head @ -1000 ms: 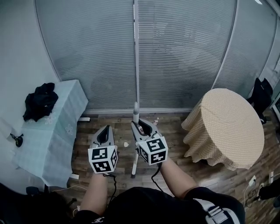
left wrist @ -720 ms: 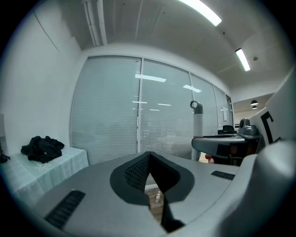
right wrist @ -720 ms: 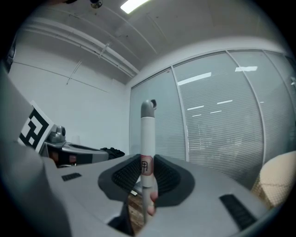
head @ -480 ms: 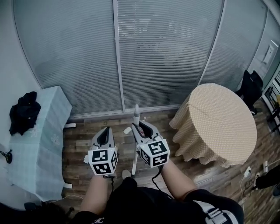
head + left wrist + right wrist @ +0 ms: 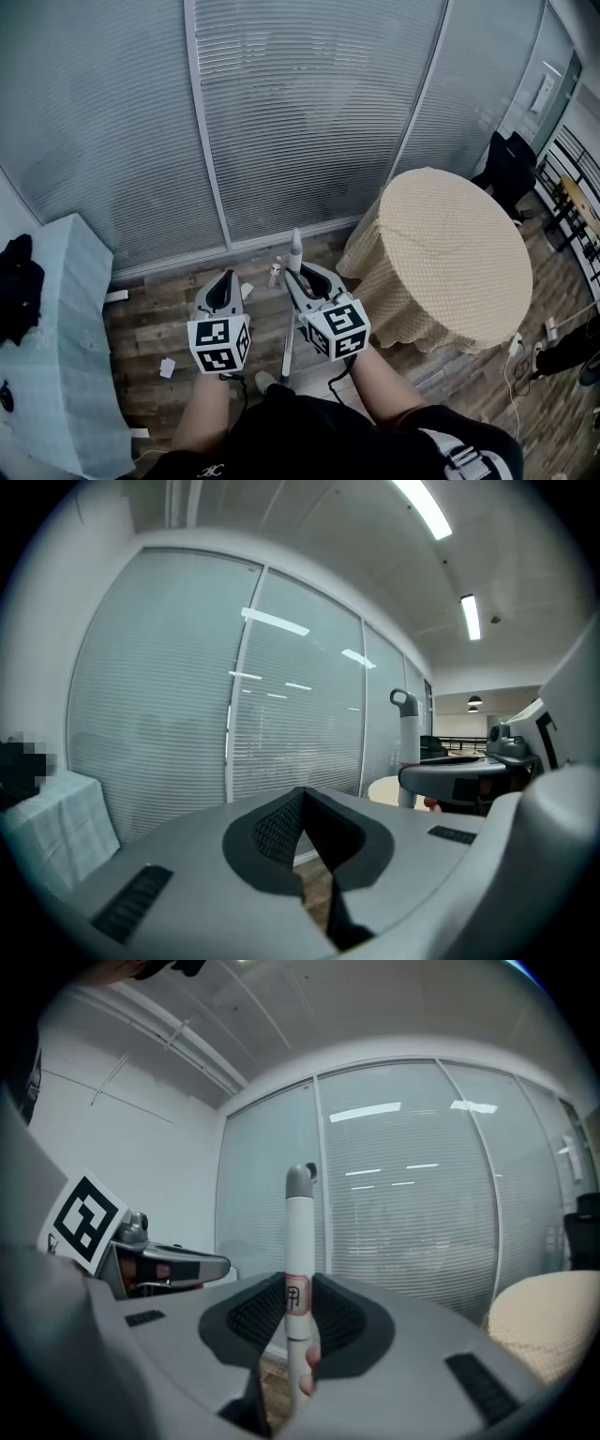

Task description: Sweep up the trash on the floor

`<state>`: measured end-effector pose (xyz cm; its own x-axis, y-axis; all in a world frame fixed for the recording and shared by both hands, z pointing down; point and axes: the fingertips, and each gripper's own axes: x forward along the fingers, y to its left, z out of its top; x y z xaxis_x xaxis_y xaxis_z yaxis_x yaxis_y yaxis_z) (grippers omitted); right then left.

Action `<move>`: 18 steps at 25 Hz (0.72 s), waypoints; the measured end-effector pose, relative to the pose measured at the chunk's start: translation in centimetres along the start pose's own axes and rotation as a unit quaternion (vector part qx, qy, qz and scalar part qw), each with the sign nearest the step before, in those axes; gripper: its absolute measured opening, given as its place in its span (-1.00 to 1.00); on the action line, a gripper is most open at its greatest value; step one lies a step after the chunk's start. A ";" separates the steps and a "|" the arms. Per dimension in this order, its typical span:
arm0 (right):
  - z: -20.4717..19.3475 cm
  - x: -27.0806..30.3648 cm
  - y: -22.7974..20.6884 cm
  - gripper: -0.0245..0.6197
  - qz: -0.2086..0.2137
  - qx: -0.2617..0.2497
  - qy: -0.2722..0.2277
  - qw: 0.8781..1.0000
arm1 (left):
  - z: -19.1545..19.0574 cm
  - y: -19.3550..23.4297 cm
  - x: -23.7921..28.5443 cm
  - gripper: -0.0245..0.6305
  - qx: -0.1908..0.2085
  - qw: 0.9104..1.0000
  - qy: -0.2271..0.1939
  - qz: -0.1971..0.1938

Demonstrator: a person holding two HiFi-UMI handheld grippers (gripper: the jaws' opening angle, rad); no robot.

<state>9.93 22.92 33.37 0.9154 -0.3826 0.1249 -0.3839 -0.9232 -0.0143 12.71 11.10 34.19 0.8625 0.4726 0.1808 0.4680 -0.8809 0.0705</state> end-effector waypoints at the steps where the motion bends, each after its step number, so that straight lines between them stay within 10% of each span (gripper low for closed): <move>1: 0.2 0.9 -0.8 -0.62 -0.006 -0.002 0.000 1.000 | 0.2 0.3 1.3 -0.95 0.001 1.000 0.000 -0.006; 18: -0.2 16.5 -10.9 -0.62 -0.047 -0.056 0.023 0.997 | -0.6 9.8 13.8 -0.95 -0.051 0.998 0.023 -0.008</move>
<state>29.18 26.72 35.79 0.9423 -0.2907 0.1659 -0.3106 -0.9443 0.1091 29.08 8.93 37.91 0.8444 0.4865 0.2243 0.4569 -0.8726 0.1724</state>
